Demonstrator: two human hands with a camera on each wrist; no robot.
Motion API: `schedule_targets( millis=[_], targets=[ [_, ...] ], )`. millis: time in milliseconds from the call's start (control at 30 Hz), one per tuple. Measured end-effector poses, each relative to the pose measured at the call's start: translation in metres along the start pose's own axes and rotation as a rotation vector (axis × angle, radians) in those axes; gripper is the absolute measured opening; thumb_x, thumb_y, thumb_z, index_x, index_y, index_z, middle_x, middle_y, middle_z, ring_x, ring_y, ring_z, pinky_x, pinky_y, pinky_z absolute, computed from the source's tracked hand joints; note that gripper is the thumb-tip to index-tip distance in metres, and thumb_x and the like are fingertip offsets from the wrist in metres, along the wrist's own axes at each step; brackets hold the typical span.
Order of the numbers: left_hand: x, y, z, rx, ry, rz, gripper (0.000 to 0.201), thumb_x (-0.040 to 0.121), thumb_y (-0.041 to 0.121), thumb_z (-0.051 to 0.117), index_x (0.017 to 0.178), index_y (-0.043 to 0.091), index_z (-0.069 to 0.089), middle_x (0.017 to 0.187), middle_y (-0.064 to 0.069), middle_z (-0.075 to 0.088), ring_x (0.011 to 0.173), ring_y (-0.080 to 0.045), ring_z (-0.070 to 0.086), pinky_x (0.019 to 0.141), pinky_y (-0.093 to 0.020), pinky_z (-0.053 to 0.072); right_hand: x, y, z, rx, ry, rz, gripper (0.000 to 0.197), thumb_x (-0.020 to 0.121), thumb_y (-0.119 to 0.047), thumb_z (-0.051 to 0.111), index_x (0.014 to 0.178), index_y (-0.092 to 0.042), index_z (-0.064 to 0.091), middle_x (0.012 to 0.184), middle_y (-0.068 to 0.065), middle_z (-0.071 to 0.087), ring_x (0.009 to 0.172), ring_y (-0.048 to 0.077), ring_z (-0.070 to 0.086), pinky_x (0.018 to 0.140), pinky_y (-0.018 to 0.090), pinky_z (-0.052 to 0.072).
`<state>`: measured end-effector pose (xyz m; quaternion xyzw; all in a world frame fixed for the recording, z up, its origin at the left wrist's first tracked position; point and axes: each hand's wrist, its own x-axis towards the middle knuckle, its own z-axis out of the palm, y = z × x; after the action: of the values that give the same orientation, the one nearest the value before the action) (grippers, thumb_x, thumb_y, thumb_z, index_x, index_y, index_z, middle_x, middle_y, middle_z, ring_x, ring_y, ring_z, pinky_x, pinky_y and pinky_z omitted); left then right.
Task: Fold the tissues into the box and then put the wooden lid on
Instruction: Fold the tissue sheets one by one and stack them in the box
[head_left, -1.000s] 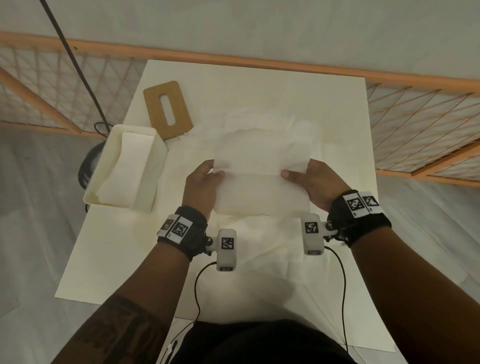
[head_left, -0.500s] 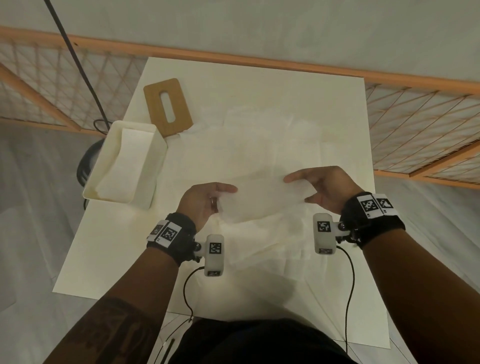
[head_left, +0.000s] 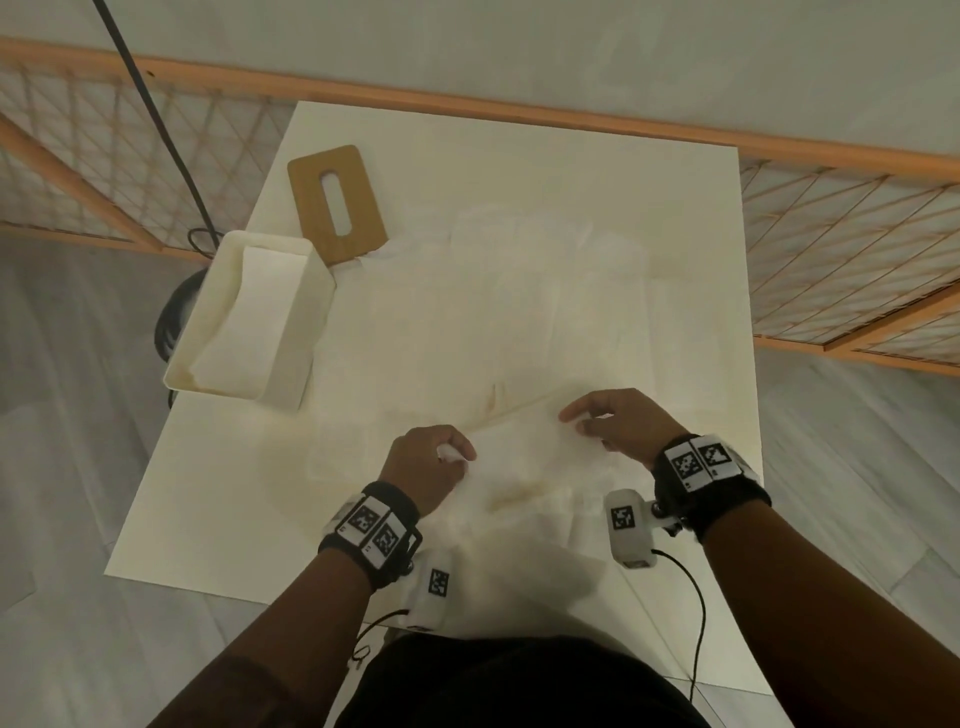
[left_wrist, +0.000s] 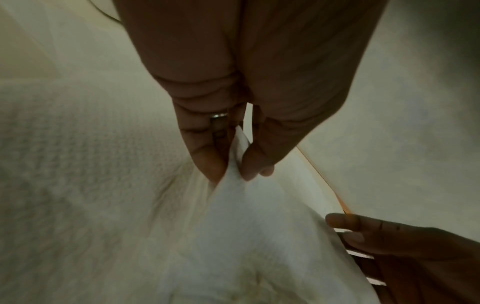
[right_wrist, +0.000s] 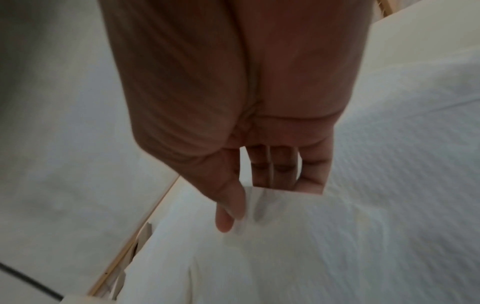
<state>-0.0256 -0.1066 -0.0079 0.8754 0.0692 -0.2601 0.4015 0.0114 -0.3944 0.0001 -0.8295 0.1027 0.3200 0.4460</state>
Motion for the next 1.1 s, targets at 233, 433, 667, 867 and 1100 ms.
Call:
schedule_targets(
  millis=[233,433,667,867,1100],
  targets=[
    [0.002,0.010,0.007,0.067,0.037,-0.034,0.018,0.085,0.009,0.063,0.078,0.026,0.061,0.077,0.005,0.064,0.064,-0.012,0.058,0.057,-0.021,0.044,0.012,-0.005,0.013,-0.193,0.194,-0.014,0.016,0.091,-0.016,0.071,0.087,-0.030,0.079,0.092,-0.010,0.068,0.083,0.003,0.060,0.064,0.012,0.040],
    [0.004,0.008,0.013,0.265,0.042,0.015,0.022,0.084,0.012,0.065,0.096,0.024,0.051,0.097,0.005,0.055,0.082,-0.018,0.057,0.069,-0.027,0.045,0.019,-0.008,0.020,-0.283,0.229,-0.030,0.016,0.091,-0.016,0.070,0.084,-0.029,0.076,0.100,-0.007,0.072,0.089,0.012,0.065,0.063,0.007,0.039],
    [0.010,0.011,0.020,0.514,0.029,0.210,0.053,0.085,0.018,0.062,0.136,0.026,0.048,0.132,0.003,0.048,0.119,-0.023,0.048,0.101,-0.034,0.043,0.042,-0.043,0.033,-0.291,0.335,-0.210,0.019,0.091,-0.016,0.068,0.110,-0.019,0.065,0.113,-0.003,0.057,0.095,0.015,0.059,0.086,0.028,0.049],
    [0.016,0.018,0.021,0.543,0.058,0.226,0.050,0.089,0.043,0.067,0.132,0.024,0.050,0.129,0.002,0.049,0.119,-0.024,0.048,0.104,-0.038,0.041,0.074,-0.087,0.053,-0.482,0.239,-0.235,0.069,0.091,-0.032,0.072,0.150,-0.018,0.038,0.149,0.002,0.039,0.134,0.025,0.045,0.105,0.043,0.047],
    [0.025,0.021,0.020,0.595,0.040,0.246,0.046,0.088,0.040,0.070,0.126,0.022,0.053,0.126,0.001,0.050,0.119,-0.024,0.046,0.103,-0.036,0.041,0.088,-0.099,0.053,-0.662,0.235,-0.184,0.022,0.098,-0.026,0.060,0.119,-0.027,0.066,0.121,-0.003,0.062,0.114,0.022,0.060,0.090,0.036,0.050]
  ],
)
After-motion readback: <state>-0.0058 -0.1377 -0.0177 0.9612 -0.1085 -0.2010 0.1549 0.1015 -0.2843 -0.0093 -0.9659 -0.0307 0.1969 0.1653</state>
